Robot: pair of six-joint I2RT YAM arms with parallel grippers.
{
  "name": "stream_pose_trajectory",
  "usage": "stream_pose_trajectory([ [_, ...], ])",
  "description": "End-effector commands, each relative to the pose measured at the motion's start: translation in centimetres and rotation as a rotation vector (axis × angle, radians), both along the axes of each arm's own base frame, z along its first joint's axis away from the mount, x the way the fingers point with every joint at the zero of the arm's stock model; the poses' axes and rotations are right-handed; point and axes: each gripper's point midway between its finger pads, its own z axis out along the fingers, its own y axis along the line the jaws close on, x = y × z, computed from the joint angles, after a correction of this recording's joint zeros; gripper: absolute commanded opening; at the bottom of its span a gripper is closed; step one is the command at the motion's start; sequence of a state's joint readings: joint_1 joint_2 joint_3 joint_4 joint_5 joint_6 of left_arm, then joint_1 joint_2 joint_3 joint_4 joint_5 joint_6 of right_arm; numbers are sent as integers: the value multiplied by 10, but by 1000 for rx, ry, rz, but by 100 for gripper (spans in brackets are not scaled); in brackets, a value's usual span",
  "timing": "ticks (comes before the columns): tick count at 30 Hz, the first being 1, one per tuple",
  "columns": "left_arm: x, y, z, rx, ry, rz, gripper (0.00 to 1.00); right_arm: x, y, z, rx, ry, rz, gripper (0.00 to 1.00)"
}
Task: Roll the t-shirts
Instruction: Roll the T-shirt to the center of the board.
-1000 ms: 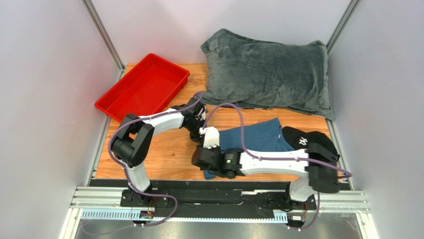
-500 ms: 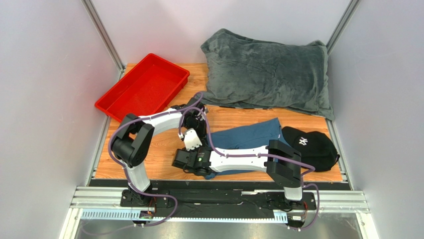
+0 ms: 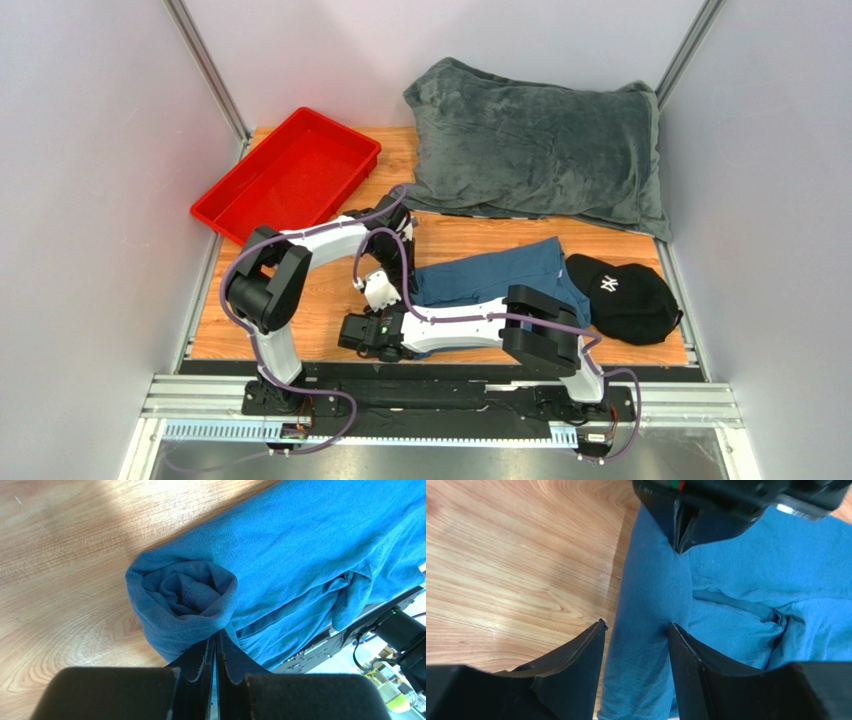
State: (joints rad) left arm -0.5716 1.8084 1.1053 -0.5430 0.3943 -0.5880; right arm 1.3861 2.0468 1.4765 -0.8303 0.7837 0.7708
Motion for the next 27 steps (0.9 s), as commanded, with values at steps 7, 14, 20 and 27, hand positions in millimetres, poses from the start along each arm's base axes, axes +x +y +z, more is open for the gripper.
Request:
stream_pose_trajectory([
  [7,5,2,2,30,-29,-28,14,-10,-18,-25,-63,55,-43,57],
  [14,6,0,5,24,-35,-27,20,-15,-25,-38,-52,79,-67,56],
  [20,7,-2,9,11,-39,-28,27,-17,-24,-37,11,85,-84,51],
  [27,22,-10,35,-40,-94,-23,50,-17,-21,-25,226,123,-96,40],
])
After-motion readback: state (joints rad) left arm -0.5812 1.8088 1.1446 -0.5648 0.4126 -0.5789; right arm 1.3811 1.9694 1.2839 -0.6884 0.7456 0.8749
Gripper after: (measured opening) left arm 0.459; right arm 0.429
